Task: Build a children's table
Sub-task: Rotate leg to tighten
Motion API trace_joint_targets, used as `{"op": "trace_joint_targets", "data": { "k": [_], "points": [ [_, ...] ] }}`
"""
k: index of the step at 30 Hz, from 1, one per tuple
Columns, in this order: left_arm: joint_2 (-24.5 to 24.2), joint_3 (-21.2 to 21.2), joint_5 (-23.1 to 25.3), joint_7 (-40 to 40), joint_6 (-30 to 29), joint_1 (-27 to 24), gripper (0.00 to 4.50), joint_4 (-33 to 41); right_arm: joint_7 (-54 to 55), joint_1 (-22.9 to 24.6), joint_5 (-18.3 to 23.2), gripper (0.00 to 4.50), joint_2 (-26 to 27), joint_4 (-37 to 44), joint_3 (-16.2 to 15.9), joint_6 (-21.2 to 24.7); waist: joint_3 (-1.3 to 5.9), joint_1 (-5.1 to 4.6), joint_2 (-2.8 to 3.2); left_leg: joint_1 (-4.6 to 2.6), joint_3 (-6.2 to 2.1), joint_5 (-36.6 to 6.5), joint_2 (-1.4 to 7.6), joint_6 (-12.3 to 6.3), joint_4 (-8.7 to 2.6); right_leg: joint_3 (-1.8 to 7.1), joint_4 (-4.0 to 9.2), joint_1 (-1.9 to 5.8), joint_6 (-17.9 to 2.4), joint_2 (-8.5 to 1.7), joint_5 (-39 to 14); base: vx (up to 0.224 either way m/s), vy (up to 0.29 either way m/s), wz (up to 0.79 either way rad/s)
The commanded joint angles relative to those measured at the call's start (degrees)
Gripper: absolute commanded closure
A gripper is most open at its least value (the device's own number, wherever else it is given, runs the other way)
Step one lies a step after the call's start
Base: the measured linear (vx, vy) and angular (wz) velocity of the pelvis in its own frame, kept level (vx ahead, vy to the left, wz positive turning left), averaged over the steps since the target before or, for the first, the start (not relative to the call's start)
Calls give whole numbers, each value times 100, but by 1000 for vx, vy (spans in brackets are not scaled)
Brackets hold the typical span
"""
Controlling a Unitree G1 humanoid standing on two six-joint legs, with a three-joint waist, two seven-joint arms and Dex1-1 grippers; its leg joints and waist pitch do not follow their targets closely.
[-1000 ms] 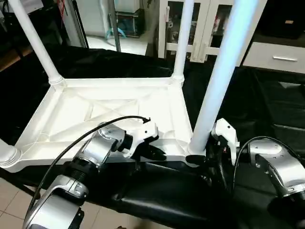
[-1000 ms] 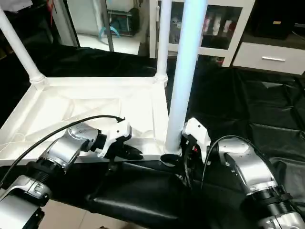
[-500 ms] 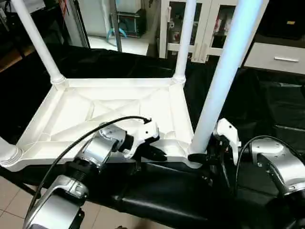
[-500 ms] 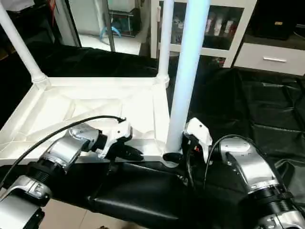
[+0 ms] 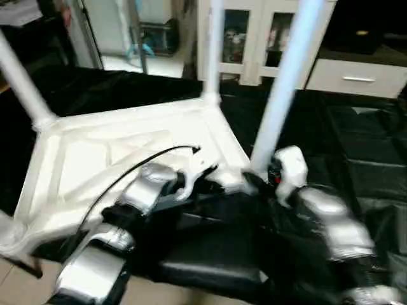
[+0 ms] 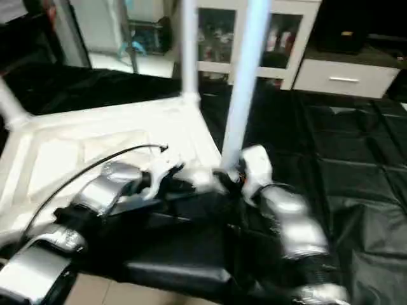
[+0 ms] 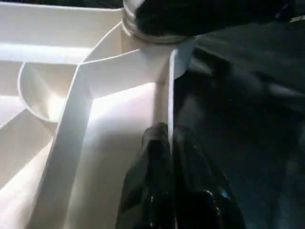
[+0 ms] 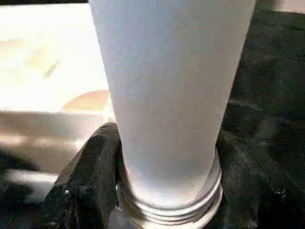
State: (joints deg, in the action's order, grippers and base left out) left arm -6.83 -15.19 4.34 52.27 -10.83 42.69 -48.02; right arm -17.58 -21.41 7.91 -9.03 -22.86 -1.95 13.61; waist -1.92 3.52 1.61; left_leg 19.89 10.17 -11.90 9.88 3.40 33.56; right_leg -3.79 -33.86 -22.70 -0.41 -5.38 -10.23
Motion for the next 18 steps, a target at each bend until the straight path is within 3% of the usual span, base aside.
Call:
{"op": "trace_joint_targets", "data": {
  "k": [1,2,3,5,7,9,13,14,18],
  "points": [
    [257,-45,-56,-113,102,-46,450,-225,833,-48,-346,189,192,-513,17,337,224,9,-36,-1,-147,-1772,251,55,-516,232,552,185,-795,-361,-2462,0,0,0],
    [367,-28,-43,-201,141,30,450,-337,1370,-193,-478,189,453,-666,47,391,233,4,-6,7,-157,-1745,253,58,-523,228,549,198,-783,-363,-2409,0,0,0],
    [458,-11,-43,-263,165,82,450,-423,1819,-327,-620,189,659,-790,33,421,226,-18,2,3,-146,-1766,252,68,-524,238,561,163,-799,-353,-2392,0,0,0],
    [506,-9,-41,-286,170,105,450,-465,2081,-415,-702,189,783,-861,18,424,239,-56,-15,9,-150,-1757,244,126,-529,236,540,184,-795,-347,-2270,0,0,0],
    [545,11,-22,-299,211,152,450,-561,2208,-475,-752,189,867,-900,2,384,249,-47,-7,-7,-133,-1708,253,56,-518,253,518,176,-865,-340,-1966,0,0,0],
    [559,34,-14,-314,269,200,450,-663,2226,-526,-774,189,918,-921,-14,299,264,-30,-53,19,-111,-1408,247,-62,-501,262,469,207,-971,-347,-1540,0,0,0],
    [475,64,-24,-336,337,186,450,-694,2055,-507,-644,189,947,-901,43,192,253,-10,-67,30,-96,-1287,248,-201,-495,261,480,233,-989,-366,-1586,0,0,0],
    [406,107,-25,-305,370,168,450,-690,1960,-442,-611,154,933,-741,55,85,249,-4,-64,33,-100,-1289,251,-212,-502,259,491,229,-972,-370,-1695,0,0,0],
    [265,165,-44,-241,368,102,450,-610,1809,-352,-577,117,800,-445,32,-3,251,20,-78,30,-111,-1279,273,-186,-519,259,474,228,-933,-357,-1685,0,0,0]
  ]
}}
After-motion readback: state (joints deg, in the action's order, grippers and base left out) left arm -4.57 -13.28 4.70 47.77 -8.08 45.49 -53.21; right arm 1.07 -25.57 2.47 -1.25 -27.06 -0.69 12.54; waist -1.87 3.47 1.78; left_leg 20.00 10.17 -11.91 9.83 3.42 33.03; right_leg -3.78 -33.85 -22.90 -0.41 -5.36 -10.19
